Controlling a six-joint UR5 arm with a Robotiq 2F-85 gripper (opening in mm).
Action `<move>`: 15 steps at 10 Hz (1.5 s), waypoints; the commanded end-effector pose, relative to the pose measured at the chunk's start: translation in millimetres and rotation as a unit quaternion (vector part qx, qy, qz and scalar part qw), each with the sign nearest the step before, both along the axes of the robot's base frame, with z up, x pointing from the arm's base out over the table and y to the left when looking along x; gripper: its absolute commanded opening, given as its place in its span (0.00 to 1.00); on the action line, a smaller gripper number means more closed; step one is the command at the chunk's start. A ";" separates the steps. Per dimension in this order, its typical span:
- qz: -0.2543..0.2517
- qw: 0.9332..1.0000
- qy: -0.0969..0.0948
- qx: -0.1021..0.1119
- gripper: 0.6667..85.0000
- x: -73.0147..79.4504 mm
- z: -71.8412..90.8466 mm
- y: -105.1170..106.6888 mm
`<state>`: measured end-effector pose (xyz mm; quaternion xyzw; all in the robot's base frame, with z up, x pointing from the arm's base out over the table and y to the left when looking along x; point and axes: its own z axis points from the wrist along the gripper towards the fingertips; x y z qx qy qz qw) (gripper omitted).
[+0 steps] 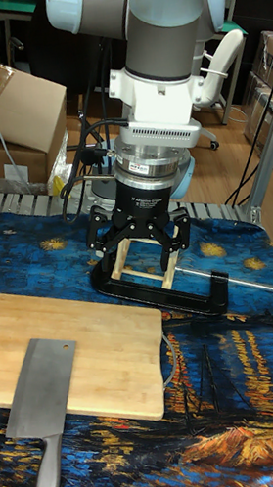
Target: Put the knife on the knife rack
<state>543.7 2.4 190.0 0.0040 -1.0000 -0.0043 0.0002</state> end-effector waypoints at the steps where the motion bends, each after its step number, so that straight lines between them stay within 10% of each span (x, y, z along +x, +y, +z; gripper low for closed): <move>1: 0.000 1.000 0.000 0.000 0.99 -0.1 0.0 2.2; 2: -0.016 0.999 -0.031 -0.032 0.00 15.8 -0.8 -14.3; 15: -0.037 0.999 -0.032 -0.011 0.00 14.4 -2.1 -6.8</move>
